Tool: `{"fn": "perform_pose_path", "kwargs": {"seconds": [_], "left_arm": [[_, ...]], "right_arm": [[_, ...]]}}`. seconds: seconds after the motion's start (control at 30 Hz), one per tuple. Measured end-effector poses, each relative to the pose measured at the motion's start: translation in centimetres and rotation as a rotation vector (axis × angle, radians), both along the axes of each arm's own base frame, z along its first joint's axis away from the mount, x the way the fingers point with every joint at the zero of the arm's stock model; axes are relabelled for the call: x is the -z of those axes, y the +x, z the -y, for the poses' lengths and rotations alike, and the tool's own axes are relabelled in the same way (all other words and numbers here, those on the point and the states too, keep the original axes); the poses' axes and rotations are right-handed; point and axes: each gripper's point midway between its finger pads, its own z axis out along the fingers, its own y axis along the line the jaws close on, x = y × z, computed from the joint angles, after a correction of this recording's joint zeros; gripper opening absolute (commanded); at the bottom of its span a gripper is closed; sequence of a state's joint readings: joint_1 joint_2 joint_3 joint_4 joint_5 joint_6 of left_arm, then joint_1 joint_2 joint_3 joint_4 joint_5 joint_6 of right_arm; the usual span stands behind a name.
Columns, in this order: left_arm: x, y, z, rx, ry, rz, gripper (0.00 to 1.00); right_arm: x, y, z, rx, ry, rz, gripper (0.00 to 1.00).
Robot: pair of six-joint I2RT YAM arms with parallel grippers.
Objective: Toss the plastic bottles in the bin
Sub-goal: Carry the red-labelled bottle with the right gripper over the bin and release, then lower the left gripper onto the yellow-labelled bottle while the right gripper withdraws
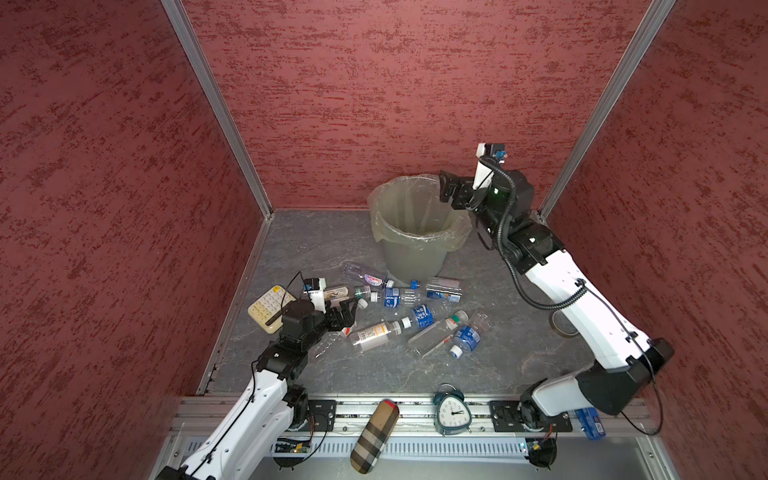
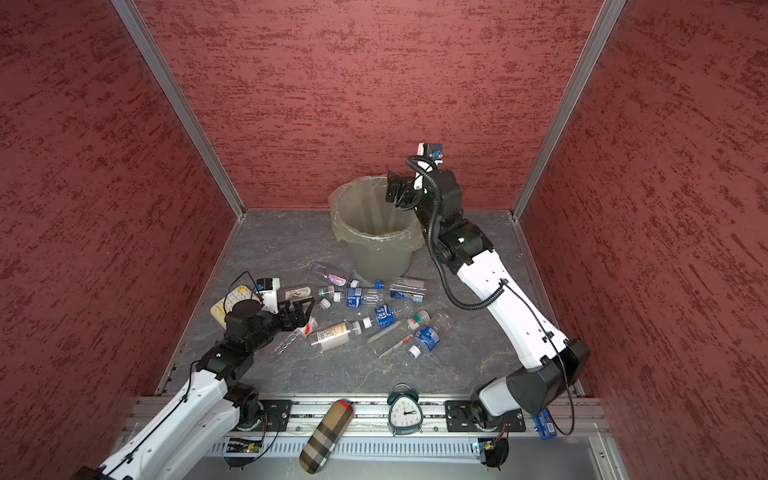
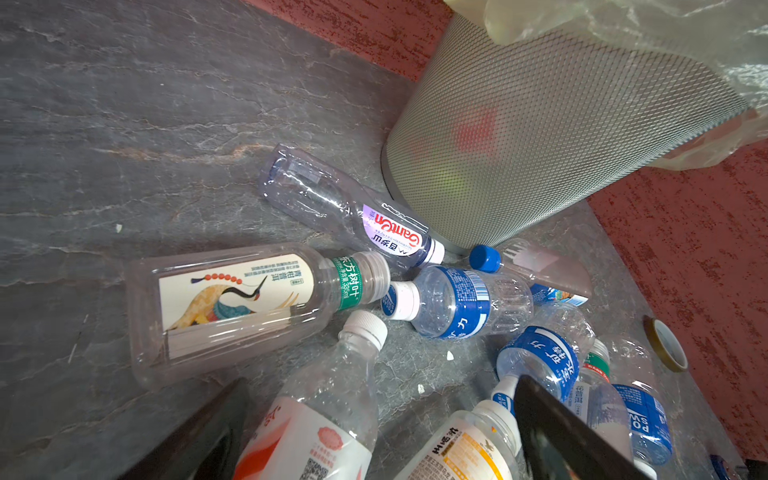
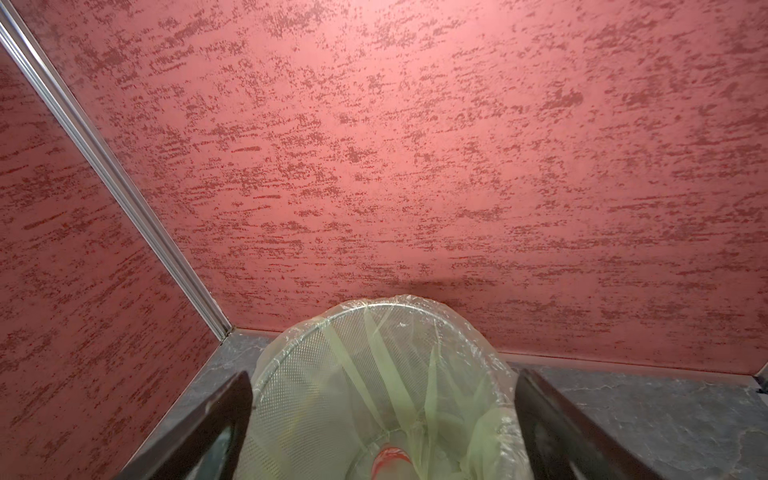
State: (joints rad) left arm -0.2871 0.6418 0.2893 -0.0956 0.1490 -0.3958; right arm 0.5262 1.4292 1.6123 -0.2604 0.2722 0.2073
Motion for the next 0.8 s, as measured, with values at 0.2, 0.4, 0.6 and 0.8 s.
{"fn": "perform_pose_path", "kwargs": {"seconds": [0.2,0.4,0.6,0.8], "left_arm": [[0.5,-0.3,-0.1,-0.013,0.030,-0.025,0.95],[0.1,-0.6,0.1,-0.022,0.081,-0.047,0.90],[-0.4,-0.9,0.2,-0.038,0.160,-0.091,0.87],[-0.9,-1.0,1.2,-0.039,0.262,-0.181,0.86]], "right_arm": [[5.2,-2.0,1.7,0.025,-0.040,-0.075,0.97],[10.2,-4.1,3.2,0.047,-0.066,-0.152,0.95],[12.9,-6.1,4.4,0.054,-0.071,-0.192,0.94],[15.8,-7.2,5.0,0.057,-0.098,-0.253,0.93]]}}
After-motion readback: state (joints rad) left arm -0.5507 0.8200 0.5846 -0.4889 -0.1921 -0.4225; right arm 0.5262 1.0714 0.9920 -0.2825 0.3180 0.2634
